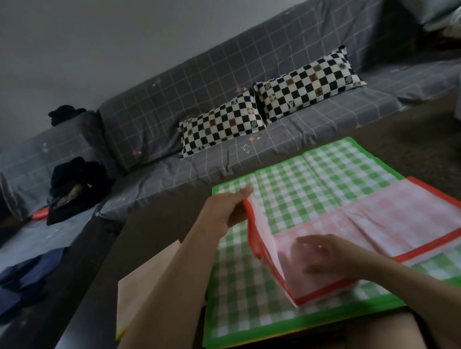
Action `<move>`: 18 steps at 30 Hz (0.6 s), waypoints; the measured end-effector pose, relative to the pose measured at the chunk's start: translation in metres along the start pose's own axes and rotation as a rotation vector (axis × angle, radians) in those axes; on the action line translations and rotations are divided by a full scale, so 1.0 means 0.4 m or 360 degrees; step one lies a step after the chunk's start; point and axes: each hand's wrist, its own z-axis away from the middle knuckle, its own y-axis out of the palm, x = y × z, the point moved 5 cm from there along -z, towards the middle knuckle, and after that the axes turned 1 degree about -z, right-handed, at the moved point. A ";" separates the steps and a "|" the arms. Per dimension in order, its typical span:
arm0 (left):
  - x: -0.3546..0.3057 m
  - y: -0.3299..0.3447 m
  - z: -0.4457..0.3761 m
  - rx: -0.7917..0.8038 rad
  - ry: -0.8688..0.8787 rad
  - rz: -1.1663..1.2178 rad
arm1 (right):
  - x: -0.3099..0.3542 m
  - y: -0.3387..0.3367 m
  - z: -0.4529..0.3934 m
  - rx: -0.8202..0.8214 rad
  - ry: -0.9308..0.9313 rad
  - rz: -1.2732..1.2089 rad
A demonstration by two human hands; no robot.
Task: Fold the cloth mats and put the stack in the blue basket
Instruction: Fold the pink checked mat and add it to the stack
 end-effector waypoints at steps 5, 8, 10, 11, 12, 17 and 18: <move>0.003 0.129 -0.033 -0.0006 0.0064 -0.0024 | -0.098 -0.079 0.040 -0.0376 0.0100 -0.0511; 0.027 0.213 -0.044 -0.0028 0.0069 0.0011 | -0.125 -0.120 0.076 -0.0483 0.0150 -0.0773; 0.051 0.266 -0.045 -0.0034 0.0093 0.0003 | -0.134 -0.138 0.098 -0.0528 0.0172 -0.0937; 0.066 0.290 -0.044 -0.0043 0.0107 -0.0035 | -0.141 -0.143 0.106 -0.0552 0.0196 -0.0979; 0.084 0.311 -0.044 -0.0055 0.0116 -0.0078 | -0.149 -0.145 0.111 -0.0580 0.0237 -0.0980; 0.167 0.372 -0.052 -0.0176 0.0148 -0.0327 | -0.199 -0.122 0.108 -0.0575 0.0446 -0.0305; 0.180 0.380 -0.052 -0.0168 0.0127 -0.0327 | -0.203 -0.114 0.106 -0.0544 0.0472 -0.0264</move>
